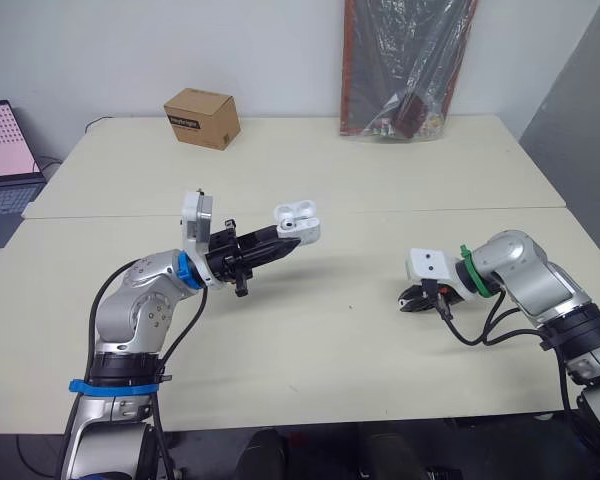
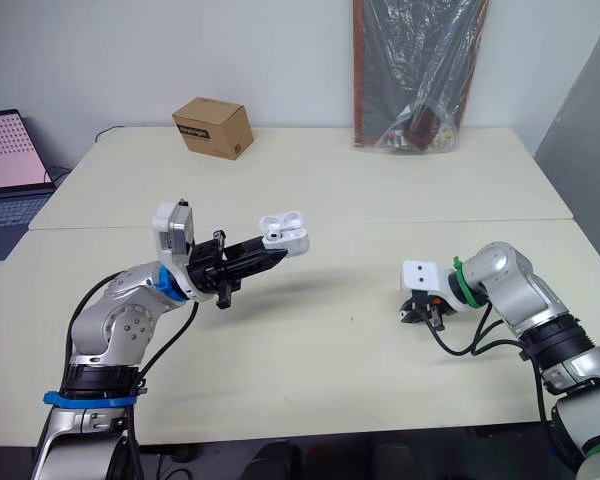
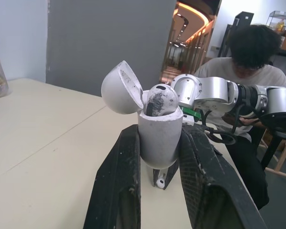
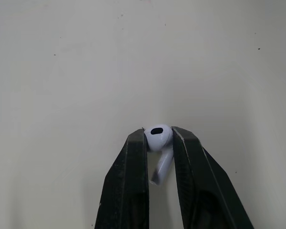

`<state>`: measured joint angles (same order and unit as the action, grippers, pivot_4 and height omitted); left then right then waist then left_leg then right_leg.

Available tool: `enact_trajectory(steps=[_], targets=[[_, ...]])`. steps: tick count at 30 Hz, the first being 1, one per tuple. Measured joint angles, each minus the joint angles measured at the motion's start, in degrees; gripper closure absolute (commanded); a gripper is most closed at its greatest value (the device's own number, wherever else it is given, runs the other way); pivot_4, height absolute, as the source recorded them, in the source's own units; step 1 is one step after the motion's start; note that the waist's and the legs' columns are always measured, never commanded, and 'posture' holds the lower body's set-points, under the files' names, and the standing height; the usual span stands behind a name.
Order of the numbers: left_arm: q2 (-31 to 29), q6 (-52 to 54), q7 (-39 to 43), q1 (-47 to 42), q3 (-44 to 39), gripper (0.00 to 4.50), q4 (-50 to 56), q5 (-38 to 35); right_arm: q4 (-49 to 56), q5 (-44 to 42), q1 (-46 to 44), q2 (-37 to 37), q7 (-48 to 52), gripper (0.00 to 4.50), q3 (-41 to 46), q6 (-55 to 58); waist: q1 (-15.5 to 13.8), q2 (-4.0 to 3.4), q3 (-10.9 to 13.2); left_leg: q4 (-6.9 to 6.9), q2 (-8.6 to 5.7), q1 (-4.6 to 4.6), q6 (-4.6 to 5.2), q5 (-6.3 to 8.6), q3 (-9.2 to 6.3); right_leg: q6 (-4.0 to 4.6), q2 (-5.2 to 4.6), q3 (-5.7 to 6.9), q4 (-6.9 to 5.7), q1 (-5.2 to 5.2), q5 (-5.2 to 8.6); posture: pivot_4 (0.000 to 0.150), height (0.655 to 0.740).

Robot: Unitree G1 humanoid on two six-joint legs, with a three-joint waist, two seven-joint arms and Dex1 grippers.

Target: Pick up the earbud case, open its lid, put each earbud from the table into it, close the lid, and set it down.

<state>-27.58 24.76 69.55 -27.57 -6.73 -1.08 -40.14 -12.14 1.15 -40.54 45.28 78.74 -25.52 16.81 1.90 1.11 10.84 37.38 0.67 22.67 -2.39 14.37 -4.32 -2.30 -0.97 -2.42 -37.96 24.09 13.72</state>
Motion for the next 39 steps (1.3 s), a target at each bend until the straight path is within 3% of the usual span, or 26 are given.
enact_trajectory(steps=[5,13,26,39], targets=[[0.0,0.1,0.2,0.0,0.1,3.78,0.3,0.0,0.1,0.5,0.0,-0.1,0.0,2.1,0.0,0.0,0.0,0.0,0.0,0.13,0.0,0.01,0.0,0.0,0.0,0.0,0.0,0.0,-0.03,-0.02,0.0,0.15,0.74],[-0.4,0.2,2.1,0.0,0.2,3.78,0.2,0.0,5.7,4.3,-0.3,0.6,0.6,2.1,-1.1,8.4,0.0,0.0,0.0,0.37,0.0,0.08,0.0,0.01,-0.02,-0.01,0.0,0.0,-0.06,-0.05,0.0,0.15,0.74],[-0.8,0.1,3.7,-1.2,0.6,3.78,-1.6,0.1,15.5,16.0,-5.6,0.7,1.3,2.1,-10.3,24.8,-0.1,0.0,0.0,0.45,-0.01,0.12,0.0,0.01,-0.05,-0.02,0.0,0.03,-0.05,-0.05,0.0,0.15,0.74],[-0.6,-0.1,3.6,-1.3,0.8,3.78,-1.6,0.1,20.0,22.1,-11.1,-2.6,3.4,2.1,-19.5,38.1,0.0,0.0,0.0,0.44,0.0,0.12,0.0,0.01,-0.07,-0.01,0.01,0.04,-0.08,-0.02,0.0,0.15,0.74]])
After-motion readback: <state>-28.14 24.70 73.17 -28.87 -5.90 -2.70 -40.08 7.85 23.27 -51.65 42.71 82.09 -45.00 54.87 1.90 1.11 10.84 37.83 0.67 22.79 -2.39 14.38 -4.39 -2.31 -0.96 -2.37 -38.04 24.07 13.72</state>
